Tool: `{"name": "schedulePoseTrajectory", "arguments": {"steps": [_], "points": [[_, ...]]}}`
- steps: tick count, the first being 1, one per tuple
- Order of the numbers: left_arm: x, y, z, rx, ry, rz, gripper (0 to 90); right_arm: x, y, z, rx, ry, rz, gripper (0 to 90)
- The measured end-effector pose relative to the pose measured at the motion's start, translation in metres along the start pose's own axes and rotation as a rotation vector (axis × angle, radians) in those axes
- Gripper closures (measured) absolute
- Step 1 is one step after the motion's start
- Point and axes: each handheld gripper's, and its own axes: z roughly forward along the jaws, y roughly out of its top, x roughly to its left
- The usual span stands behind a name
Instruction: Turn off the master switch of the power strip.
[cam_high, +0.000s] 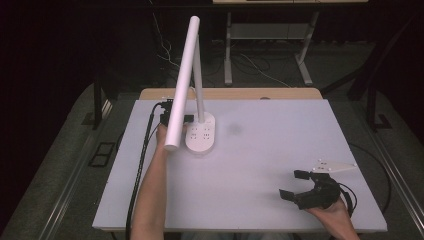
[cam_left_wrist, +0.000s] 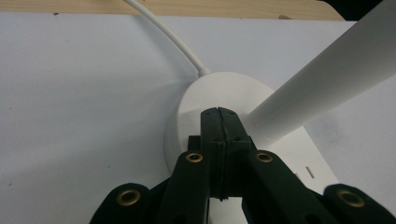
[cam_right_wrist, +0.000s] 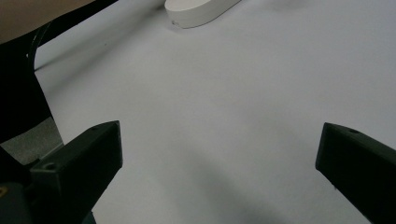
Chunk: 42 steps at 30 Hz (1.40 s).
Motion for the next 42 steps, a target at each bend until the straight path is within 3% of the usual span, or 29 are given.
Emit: {"name": "schedulePoseTrajectory", "arguments": {"steps": [10,14,18,21,26,32,37,40,42], "points": [[-0.001,0.0,0.003,0.01,-0.025,-0.017,90.0,0.0,0.0,0.0,0.004,0.0,-0.002,0.0],[0.002,0.001,0.003,0.018,-0.042,-0.069,90.0,0.001,0.0,0.0,0.005,-0.001,0.002,0.0],[0.0,0.001,0.003,0.024,-0.03,-0.061,90.0,0.002,0.0,0.001,0.01,0.002,-0.004,0.0],[0.0,0.003,0.003,0.033,-0.028,-0.078,90.0,0.002,0.0,0.001,0.012,0.003,-0.003,0.0],[-0.005,0.009,0.005,0.077,-0.004,-0.061,90.0,0.002,0.0,0.001,0.008,0.003,-0.003,0.0],[-0.004,0.009,0.004,0.084,-0.009,-0.081,90.0,0.003,-0.001,0.0,0.006,0.005,-0.006,0.0],[-0.005,0.009,0.005,0.083,0.0,-0.07,90.0,0.003,-0.001,-0.001,0.005,0.004,-0.001,0.0],[-0.01,0.01,0.006,0.094,0.036,-0.024,90.0,0.003,-0.001,0.0,0.004,0.003,-0.003,0.0],[-0.008,0.009,0.005,0.085,0.024,-0.048,90.0,0.003,-0.001,-0.001,0.004,0.003,-0.003,0.0]]}}
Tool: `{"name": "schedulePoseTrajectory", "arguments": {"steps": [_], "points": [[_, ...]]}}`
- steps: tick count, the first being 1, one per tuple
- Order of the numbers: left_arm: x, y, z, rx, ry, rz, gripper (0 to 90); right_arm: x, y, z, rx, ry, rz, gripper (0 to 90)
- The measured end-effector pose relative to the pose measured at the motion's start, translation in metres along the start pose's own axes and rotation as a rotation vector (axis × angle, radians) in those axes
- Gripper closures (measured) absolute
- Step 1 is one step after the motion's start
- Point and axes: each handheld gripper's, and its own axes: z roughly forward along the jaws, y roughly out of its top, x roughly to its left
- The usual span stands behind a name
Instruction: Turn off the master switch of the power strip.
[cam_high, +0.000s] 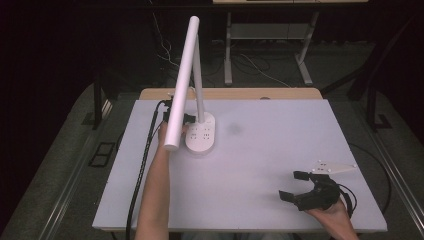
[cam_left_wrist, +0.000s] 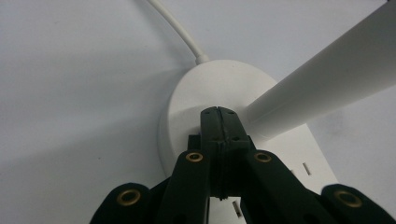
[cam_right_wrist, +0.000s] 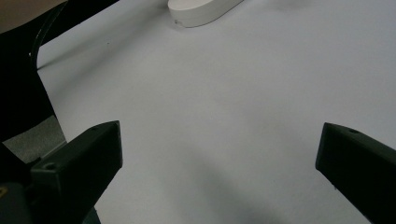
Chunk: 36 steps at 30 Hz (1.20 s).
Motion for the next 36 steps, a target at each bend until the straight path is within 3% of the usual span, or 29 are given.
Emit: {"name": "schedulePoseTrajectory", "arguments": {"steps": [2,4,5,7,9,13,17,21,24,36], "points": [[0.002,-0.001,-0.001,-0.009,-0.006,-0.012,90.0,0.0,0.0,-0.001,-0.001,0.001,-0.003,0.0],[0.001,-0.003,-0.001,-0.017,0.001,0.032,90.0,0.0,0.0,-0.001,-0.008,-0.003,-0.004,0.0],[0.002,-0.005,-0.001,-0.03,-0.006,0.035,90.0,0.0,0.0,-0.001,-0.008,-0.003,-0.004,0.0],[0.004,-0.008,-0.001,-0.055,-0.024,0.003,90.0,-0.001,0.0,-0.002,-0.012,-0.003,-0.001,0.0],[0.005,-0.007,-0.003,-0.067,-0.046,0.0,90.0,-0.001,0.0,-0.002,-0.016,-0.004,-0.002,0.0],[0.005,-0.007,-0.006,-0.058,-0.046,0.015,90.0,-0.001,0.0,-0.002,-0.012,-0.001,0.004,0.0],[0.004,-0.004,-0.016,-0.094,-0.072,0.025,90.0,-0.002,0.0,0.0,-0.011,-0.001,0.008,0.0],[0.001,-0.002,-0.029,-0.107,-0.069,0.054,90.0,-0.001,0.0,0.001,-0.005,-0.002,-0.001,0.0],[-0.002,-0.004,-0.036,-0.105,-0.054,0.049,90.0,0.0,0.0,0.0,-0.006,-0.002,-0.001,0.0],[-0.011,-0.011,-0.064,-0.17,-0.087,0.057,89.9,0.0,0.001,-0.001,-0.013,-0.001,-0.001,0.0]]}}
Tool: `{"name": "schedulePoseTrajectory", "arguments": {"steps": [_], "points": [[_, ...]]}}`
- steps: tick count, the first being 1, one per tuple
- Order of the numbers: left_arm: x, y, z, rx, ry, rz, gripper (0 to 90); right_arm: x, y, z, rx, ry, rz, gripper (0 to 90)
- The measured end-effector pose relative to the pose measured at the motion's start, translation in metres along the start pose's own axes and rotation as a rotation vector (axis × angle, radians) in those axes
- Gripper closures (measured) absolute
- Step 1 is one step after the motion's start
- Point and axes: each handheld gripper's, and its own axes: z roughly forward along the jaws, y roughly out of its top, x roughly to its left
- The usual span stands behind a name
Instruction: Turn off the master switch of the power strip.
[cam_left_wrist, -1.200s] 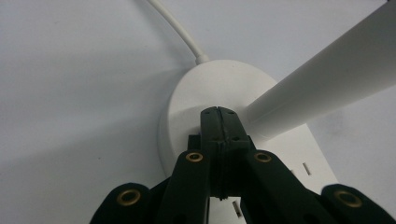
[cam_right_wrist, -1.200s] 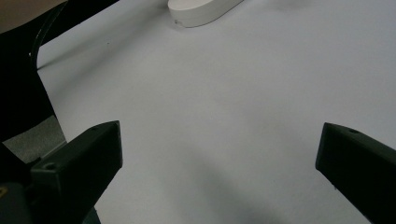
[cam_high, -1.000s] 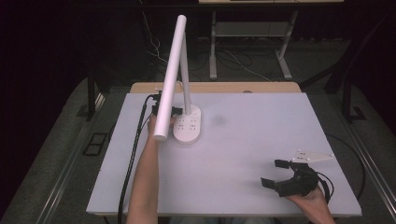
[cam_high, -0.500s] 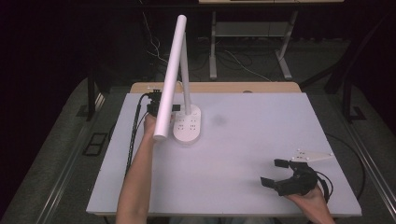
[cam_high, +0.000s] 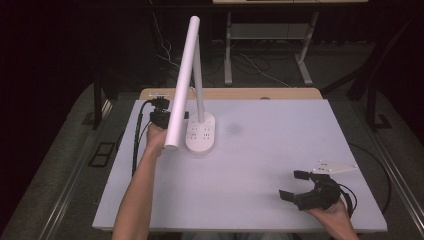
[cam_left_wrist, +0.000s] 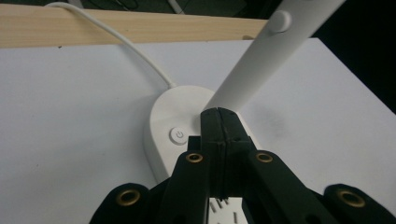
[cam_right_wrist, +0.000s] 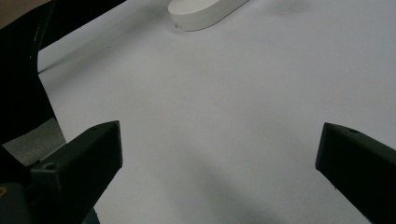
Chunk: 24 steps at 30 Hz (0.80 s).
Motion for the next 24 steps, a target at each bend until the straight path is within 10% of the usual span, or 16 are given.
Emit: {"name": "schedulePoseTrajectory", "arguments": {"steps": [24], "points": [[-0.017,-0.041,-0.06,-0.088,-0.09,0.024,11.7,0.002,0.001,0.001,0.0,0.011,-0.005,0.0]]}}
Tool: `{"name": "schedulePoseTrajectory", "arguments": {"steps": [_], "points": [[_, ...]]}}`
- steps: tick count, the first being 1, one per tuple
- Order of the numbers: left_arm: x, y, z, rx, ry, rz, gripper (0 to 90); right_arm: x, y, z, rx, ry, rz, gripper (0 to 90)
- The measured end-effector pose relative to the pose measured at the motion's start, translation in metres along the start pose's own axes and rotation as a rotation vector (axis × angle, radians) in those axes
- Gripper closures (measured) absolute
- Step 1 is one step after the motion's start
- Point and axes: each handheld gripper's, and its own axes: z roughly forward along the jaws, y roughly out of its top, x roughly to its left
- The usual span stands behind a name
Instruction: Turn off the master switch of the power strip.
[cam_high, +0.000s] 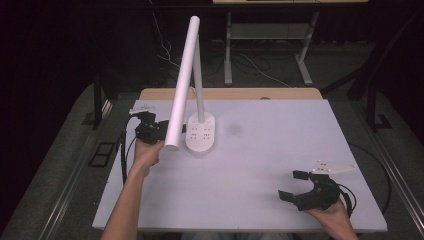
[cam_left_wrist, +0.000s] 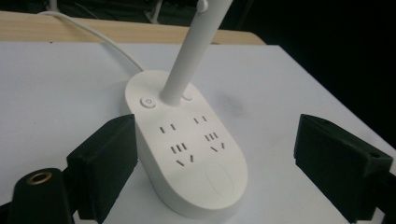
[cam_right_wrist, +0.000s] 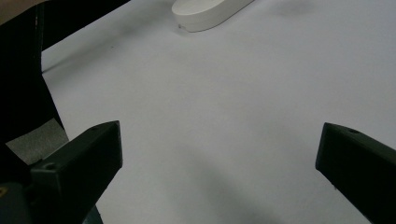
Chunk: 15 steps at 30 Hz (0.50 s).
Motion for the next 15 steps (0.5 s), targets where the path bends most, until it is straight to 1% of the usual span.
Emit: {"name": "schedulePoseTrajectory", "arguments": {"steps": [1,2,6,7,11,15], "points": [[-0.001,-0.003,-0.002,-0.002,-0.001,0.008,11.3,0.0,0.0,0.0,-0.002,-0.001,-0.001,0.0],[-0.003,-0.006,-0.004,0.002,-0.003,0.004,9.8,0.0,0.0,0.0,-0.004,0.0,-0.004,0.0],[-0.007,-0.018,-0.01,0.021,-0.012,0.018,2.3,0.0,0.0,-0.001,-0.007,-0.003,-0.001,0.0],[-0.008,-0.021,-0.012,0.021,-0.018,0.014,0.2,0.0,0.0,-0.001,-0.009,-0.004,-0.003,0.0],[-0.015,-0.032,-0.018,0.023,-0.021,0.035,0.0,0.0,0.001,-0.001,-0.014,-0.005,-0.005,0.0],[-0.022,-0.043,-0.022,0.033,-0.037,0.054,0.0,0.001,0.001,0.0,-0.007,-0.004,-0.006,0.0]]}}
